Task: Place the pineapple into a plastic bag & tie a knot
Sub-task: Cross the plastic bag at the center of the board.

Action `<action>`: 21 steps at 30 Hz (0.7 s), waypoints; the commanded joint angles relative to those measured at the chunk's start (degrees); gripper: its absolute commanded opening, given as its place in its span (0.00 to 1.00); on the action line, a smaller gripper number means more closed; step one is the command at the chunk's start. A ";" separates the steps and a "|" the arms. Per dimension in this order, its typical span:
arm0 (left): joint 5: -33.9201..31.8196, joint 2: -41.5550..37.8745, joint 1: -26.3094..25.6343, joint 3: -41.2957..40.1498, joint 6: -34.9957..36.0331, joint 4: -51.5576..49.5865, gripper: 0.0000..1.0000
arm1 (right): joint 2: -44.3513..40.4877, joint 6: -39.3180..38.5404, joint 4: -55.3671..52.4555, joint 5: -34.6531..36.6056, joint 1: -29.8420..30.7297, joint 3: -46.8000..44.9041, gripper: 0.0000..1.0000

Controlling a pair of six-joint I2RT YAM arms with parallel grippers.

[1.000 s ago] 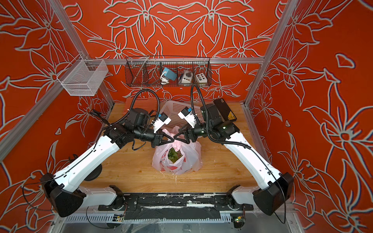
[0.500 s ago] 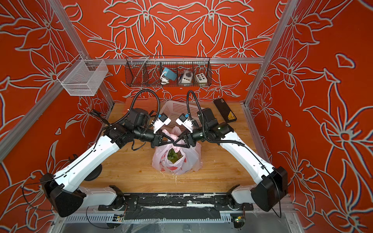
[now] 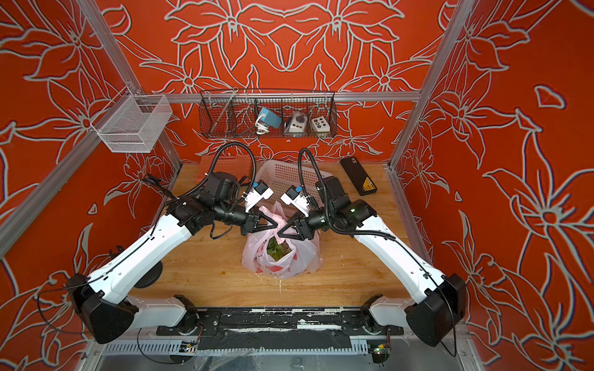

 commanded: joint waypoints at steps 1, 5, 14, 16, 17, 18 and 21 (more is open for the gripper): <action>1.34 0.20 0.33 1.75 1.13 -0.26 0.00 | 1.69 -2.69 -3.82 2.34 1.69 0.69 0.33; 1.27 0.12 0.33 1.77 1.12 -0.39 0.00 | 1.83 -1.91 -2.89 3.27 1.79 -0.07 0.31; 1.70 -0.16 0.33 1.41 0.30 -0.44 0.00 | 1.59 -0.70 -1.94 10.77 2.00 -0.36 0.07; 1.37 -0.40 0.33 0.71 -0.15 -0.28 0.07 | 1.22 0.68 -0.12 13.86 2.00 -0.81 0.00; 0.83 -0.60 0.32 0.27 -0.57 -0.02 0.12 | 0.75 1.99 1.69 15.11 2.01 -1.38 0.00; -0.08 -0.83 0.26 -0.37 -0.92 0.22 0.21 | 0.29 3.27 3.73 16.10 2.00 -2.02 0.00; -2.97 -1.57 -0.01 -1.96 -1.53 0.32 0.34 | -0.91 5.55 7.57 19.66 2.56 -3.12 0.00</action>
